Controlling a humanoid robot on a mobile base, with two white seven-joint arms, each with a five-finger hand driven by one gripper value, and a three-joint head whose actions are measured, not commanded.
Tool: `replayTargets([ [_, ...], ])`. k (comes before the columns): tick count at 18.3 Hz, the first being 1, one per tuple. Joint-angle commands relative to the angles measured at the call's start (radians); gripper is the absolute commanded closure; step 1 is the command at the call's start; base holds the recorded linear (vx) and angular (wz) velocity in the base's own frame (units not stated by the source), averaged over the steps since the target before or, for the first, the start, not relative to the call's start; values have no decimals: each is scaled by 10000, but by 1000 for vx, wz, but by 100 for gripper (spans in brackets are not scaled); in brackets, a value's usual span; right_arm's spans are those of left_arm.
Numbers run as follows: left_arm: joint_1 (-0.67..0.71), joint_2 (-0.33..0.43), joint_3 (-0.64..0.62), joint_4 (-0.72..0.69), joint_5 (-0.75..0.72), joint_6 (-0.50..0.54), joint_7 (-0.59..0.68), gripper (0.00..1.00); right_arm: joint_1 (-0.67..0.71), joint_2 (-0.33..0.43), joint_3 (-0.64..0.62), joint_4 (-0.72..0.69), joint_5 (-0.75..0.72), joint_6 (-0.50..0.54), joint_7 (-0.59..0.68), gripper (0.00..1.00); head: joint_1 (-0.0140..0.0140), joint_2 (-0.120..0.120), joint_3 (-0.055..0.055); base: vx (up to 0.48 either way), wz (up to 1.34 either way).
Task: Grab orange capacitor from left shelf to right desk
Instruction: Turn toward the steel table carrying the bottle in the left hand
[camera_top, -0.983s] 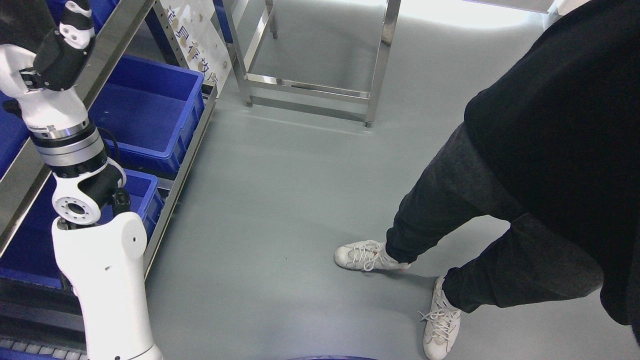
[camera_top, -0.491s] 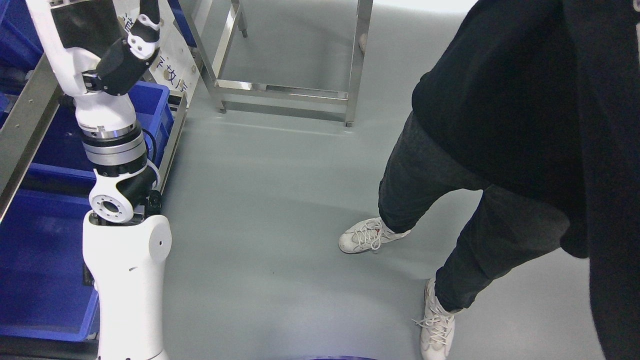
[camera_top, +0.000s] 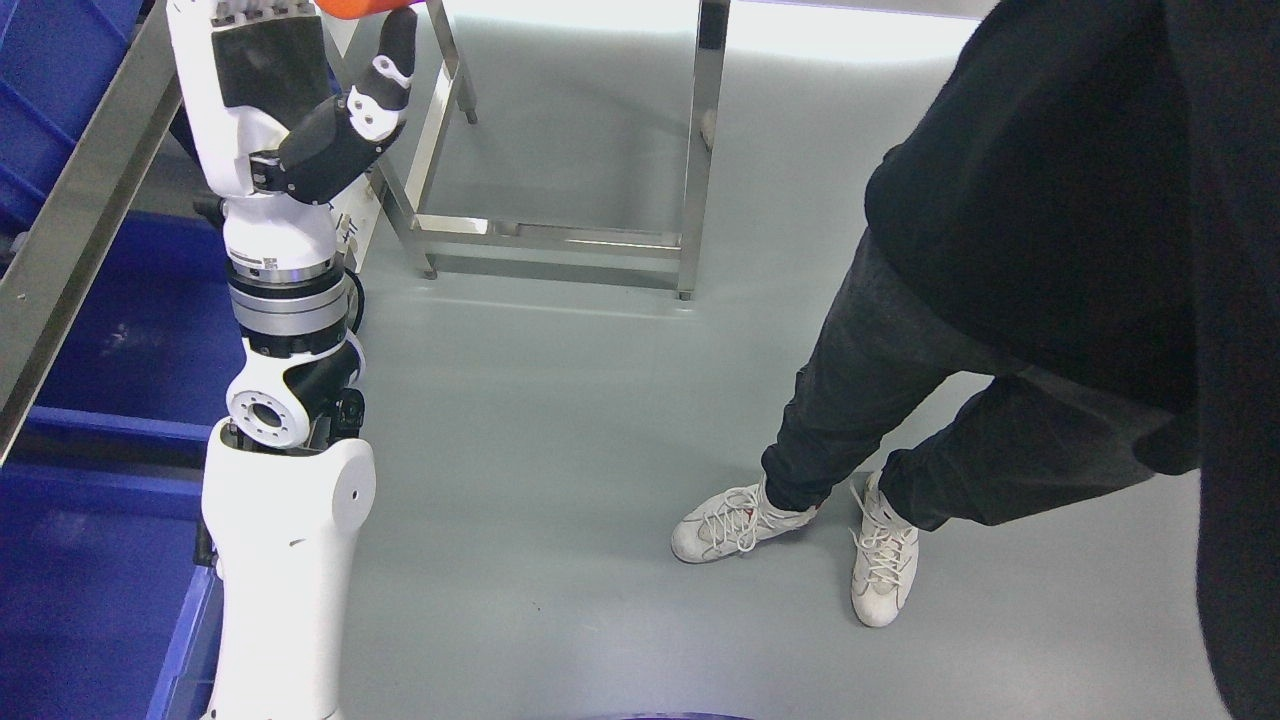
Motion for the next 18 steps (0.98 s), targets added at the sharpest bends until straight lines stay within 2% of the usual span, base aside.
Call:
replayTargets([
  [1,-162,171,-770,669,-11,134,-23,91,199,-174,-123,-175,46,-3,3,0,0,0,0,259,-46],
  [9,-1389,171,-770,1881,-87,977,-38,91,199,-174,-123,-175,46,12,3,0,0,0,0,252,14],
  [11,-1573,171,-846,2157,-225,1482,-69,91,199,-174,-123,-175,46,12,3,0,0,0,0,253,74],
  [18,-3165,171,-1995,4440,-272,1608,-453,91,199,-174,-123,-175,46,-3,3,0,0,0,0,288,95],
])
